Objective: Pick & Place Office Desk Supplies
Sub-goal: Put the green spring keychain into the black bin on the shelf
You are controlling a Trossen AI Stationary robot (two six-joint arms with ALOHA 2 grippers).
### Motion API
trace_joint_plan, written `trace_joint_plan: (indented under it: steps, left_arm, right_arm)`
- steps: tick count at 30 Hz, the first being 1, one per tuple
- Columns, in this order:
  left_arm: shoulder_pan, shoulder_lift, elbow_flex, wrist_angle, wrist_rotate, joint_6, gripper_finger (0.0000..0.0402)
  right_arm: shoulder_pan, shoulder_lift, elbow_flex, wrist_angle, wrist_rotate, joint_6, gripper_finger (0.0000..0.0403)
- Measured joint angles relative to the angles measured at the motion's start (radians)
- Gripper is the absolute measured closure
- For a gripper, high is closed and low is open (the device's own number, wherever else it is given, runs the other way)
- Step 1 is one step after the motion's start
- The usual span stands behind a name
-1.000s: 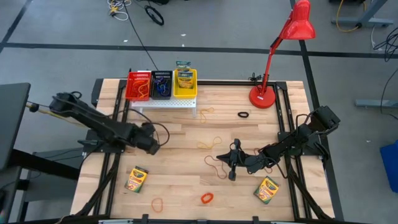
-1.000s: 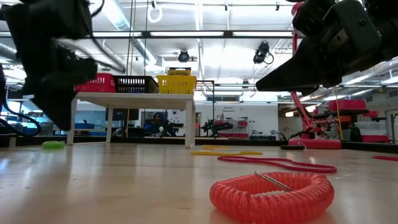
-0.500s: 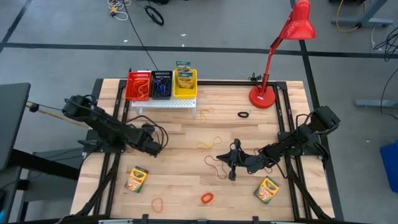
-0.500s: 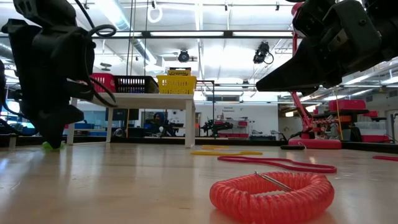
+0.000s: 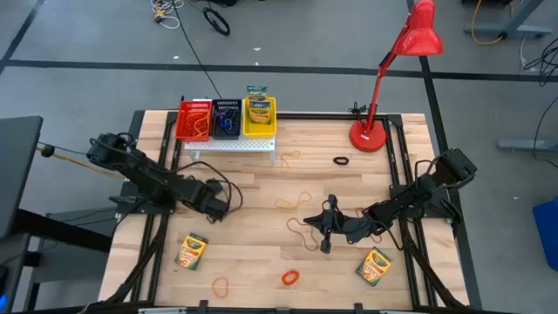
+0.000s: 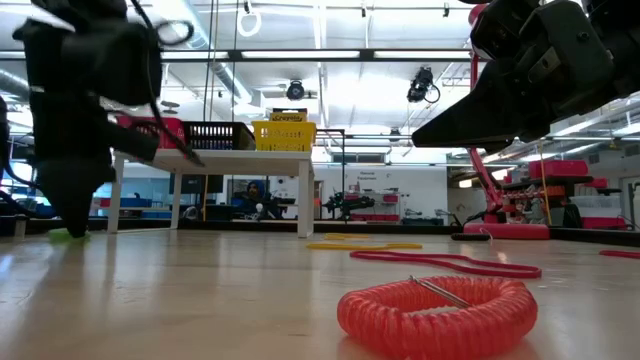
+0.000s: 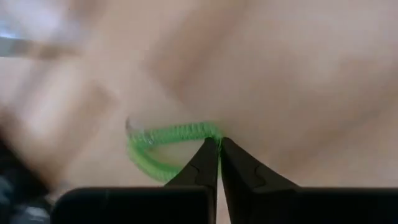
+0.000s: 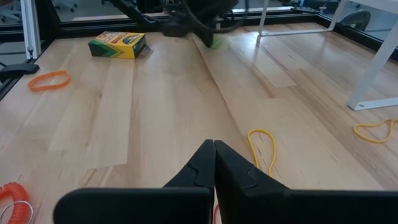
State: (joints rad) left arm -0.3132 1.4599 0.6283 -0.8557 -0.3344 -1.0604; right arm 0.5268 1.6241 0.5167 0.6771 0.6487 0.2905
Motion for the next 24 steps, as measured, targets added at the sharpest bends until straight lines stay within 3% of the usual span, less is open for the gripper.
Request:
trace_joint_plan:
  steps: [14, 24]
  left_arm:
    - [-0.149, -0.005, 0.2, 0.051, -0.072, 0.125, 0.0389]
    - [-0.165, -0.005, 0.285, 0.067, -0.088, 0.186, 0.0389]
  right_arm:
    - [0.0, 0.0, 0.0, 0.0, 0.0, 0.0, 0.0398]
    - [0.0, 0.0, 0.0, 0.0, 0.0, 0.0, 0.0398]
